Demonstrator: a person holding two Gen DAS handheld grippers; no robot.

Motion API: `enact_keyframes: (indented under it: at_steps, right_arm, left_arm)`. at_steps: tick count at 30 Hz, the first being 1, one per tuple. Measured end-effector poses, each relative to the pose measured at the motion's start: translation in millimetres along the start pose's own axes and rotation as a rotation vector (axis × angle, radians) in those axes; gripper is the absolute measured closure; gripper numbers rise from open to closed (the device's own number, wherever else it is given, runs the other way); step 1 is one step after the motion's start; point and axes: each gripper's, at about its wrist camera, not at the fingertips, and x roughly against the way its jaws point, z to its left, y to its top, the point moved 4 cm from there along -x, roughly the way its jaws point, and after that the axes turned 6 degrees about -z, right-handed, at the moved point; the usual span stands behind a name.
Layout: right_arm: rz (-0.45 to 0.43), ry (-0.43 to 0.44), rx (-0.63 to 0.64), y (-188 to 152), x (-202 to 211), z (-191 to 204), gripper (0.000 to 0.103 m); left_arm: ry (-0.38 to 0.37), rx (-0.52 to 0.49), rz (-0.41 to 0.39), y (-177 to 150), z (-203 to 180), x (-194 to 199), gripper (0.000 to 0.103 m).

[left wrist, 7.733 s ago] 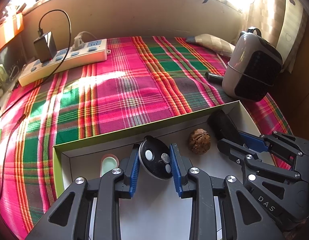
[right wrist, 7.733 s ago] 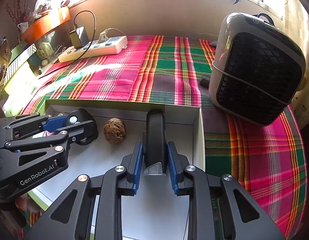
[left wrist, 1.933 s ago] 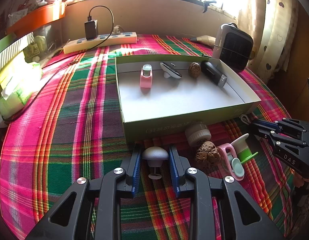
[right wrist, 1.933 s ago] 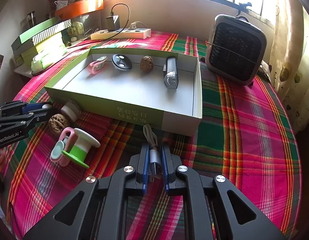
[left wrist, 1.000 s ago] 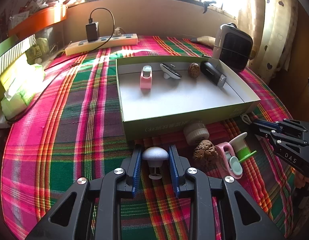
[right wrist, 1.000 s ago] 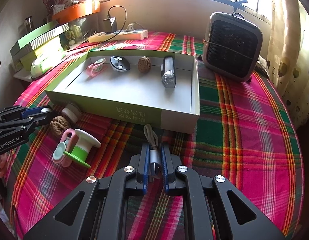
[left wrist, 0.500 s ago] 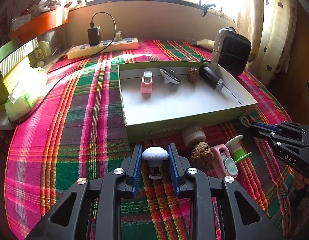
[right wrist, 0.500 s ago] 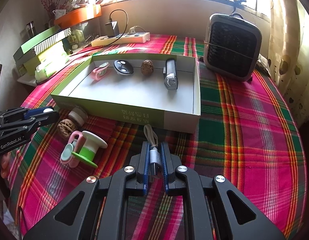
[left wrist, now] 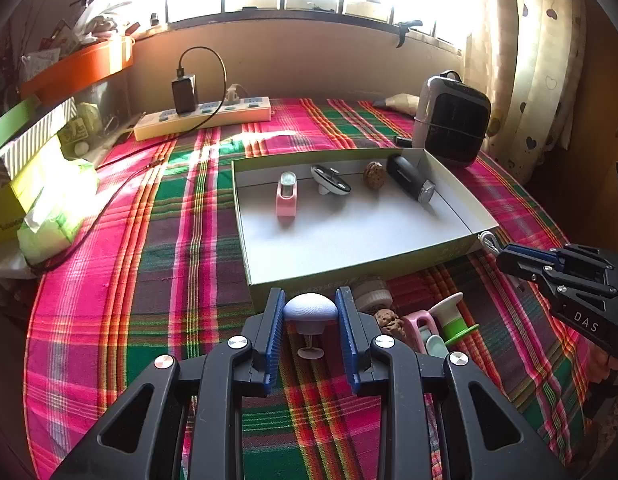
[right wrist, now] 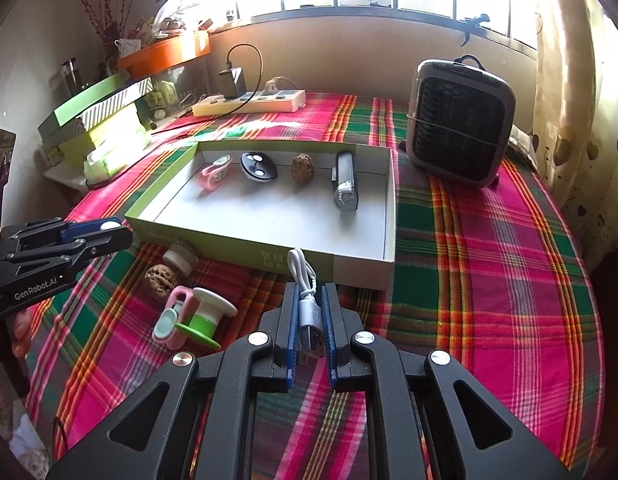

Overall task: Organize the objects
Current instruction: 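Lift the cable and white knob and carry both toward the white box, then lower the cable and white knob into the box with both grippers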

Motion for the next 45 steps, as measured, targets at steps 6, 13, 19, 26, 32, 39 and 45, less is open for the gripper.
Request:
enact_keyframes:
  at_steps: [6,13,19,26,32,39,45]
  right_arm:
    - [-0.016,0.003,0.012,12,2,4,0.091]
    - [-0.027,0.013,0.024,33,-7,9,0.091]
    - [-0.021,0.016,0.032,53,-26,14,0.091]
    - [0.007,0.026,0.035,69,-53,18,0.091]
    - [0.041,0.029,0.023,79,-79,18,0.091]
    - [0.081,0.038,0.004,85,-106,18,0.091]
    - [0.110,0.044,-0.012,84,-122,19,0.091]
  left_arm:
    - [-0.006,0.007,-0.002,10,1,-3,0.079]
    - [-0.009,-0.013,-0.016,25,0,-9,0.079]
    - [-0.013,-0.029,-0.008,35,0,-22,0.079]
    - [-0.017,-0.031,0.011,44,4,-42,0.079]
    - [-0.017,-0.035,0.030,49,6,-58,0.079]
    - [-0.012,-0.022,0.053,51,12,-76,0.079]
    - [-0.005,-0.023,0.070,50,14,-86,0.079]
